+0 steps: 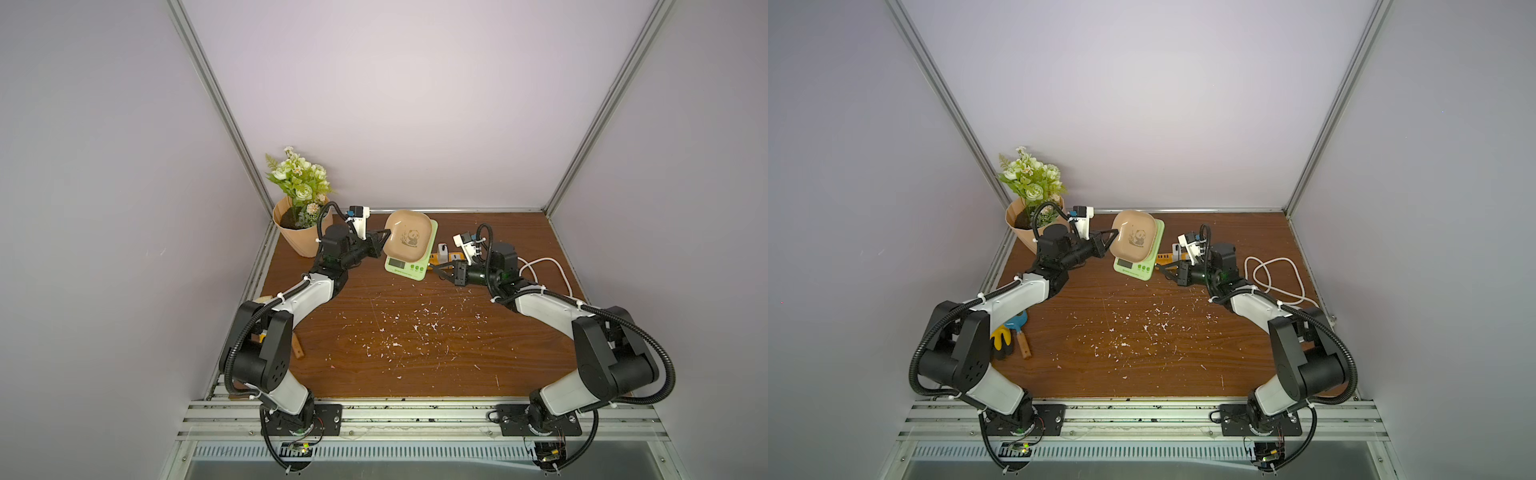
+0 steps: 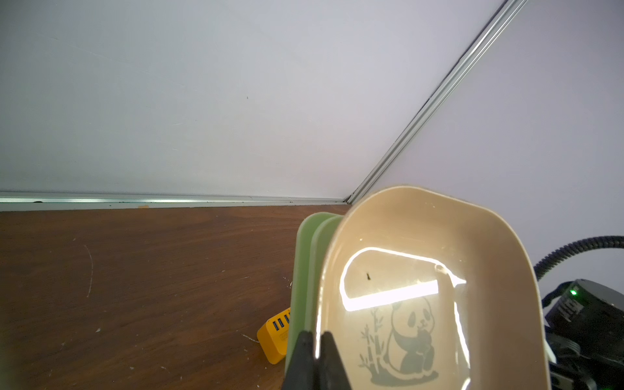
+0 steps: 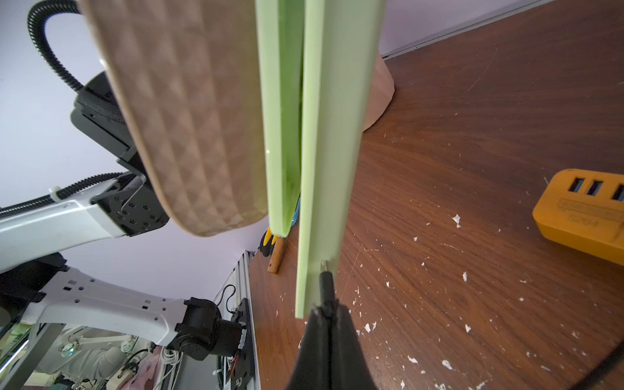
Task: Charge the electronic scale
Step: Insert the charging cable into the electronic scale.
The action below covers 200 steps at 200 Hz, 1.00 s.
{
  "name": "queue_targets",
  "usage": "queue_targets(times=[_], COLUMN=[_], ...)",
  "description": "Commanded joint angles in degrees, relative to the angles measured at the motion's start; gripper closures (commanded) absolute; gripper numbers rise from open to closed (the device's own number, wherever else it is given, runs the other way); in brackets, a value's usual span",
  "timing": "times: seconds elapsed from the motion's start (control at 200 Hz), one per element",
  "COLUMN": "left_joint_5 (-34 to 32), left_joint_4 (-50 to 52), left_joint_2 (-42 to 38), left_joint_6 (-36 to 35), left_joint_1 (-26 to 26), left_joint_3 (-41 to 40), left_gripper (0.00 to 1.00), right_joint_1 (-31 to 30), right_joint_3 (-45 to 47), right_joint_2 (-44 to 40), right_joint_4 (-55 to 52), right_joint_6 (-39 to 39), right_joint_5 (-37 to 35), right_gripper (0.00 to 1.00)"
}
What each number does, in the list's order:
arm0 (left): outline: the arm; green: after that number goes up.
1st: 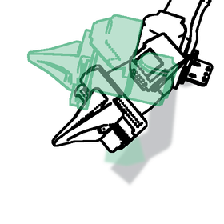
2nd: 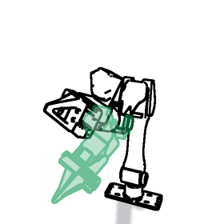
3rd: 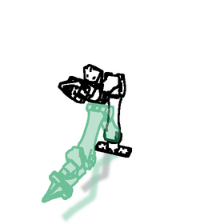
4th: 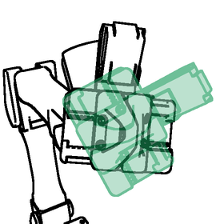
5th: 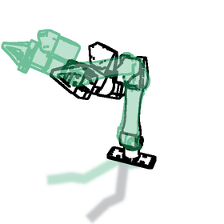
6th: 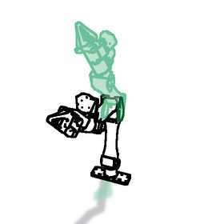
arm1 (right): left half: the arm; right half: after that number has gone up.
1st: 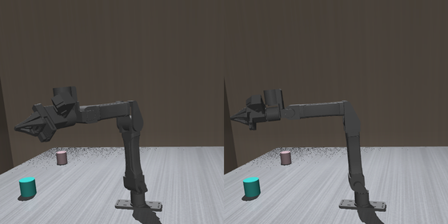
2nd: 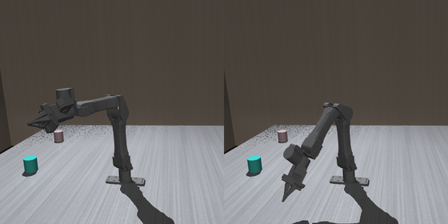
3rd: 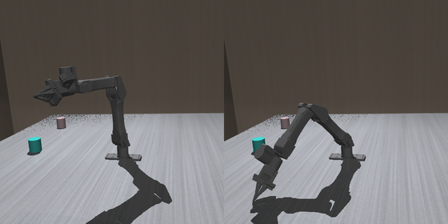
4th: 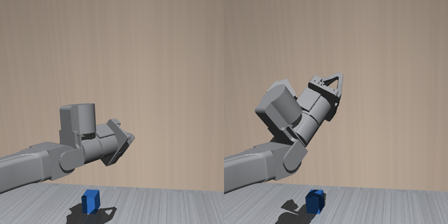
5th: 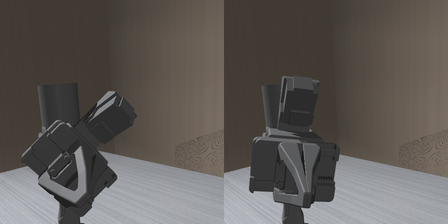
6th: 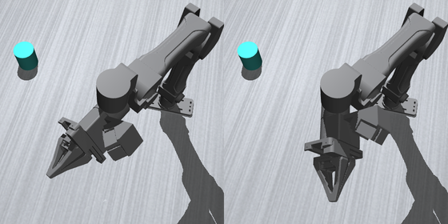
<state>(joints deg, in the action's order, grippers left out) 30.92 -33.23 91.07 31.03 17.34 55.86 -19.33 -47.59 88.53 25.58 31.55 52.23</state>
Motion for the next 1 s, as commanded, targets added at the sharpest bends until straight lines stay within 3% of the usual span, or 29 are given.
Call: queue_targets(times=[0.0,0.28,0.485,0.681,0.841,0.996], left_joint_5=[6.6,7.8,3.9,0.2,-1.9,-4.8], left_joint_4=[-5.3,-3.6,-1.7,1.5,3.6,6.7], left_joint_2=[-4.2,-4.1,-3.6,-2.4,-2.0,-1.0], left_joint_6=[0.0,-0.6,0.0,-0.5,-0.8,-0.3], left_joint_1=[1.1,1.1,1.2,1.6,1.8,2.0], left_joint_3=[0.9,1.5,0.8,-0.4,-0.7,-0.4], left_gripper=[1.0,1.0,1.0,1.0,1.0,1.0], right_joint_1=[-0.3,-0.3,-0.3,-0.2,-0.2,0.2], right_joint_3=[-2.6,-2.8,-2.8,-4.1,-4.7,-5.2], right_joint_2=[0.0,-1.4,-1.2,-1.8,-3.4,-4.7], right_joint_4=[-0.5,-2.1,-2.6,-7.7,-12.1,-15.8], right_joint_6=[-3.4,-7.3,-7.6,-11.3,-15.0,-17.7], right_joint_5=[1.9,2.0,0.8,-1.7,-3.1,-4.8], right_gripper=[1.0,1.0,1.0,0.72,0.58,0.52])
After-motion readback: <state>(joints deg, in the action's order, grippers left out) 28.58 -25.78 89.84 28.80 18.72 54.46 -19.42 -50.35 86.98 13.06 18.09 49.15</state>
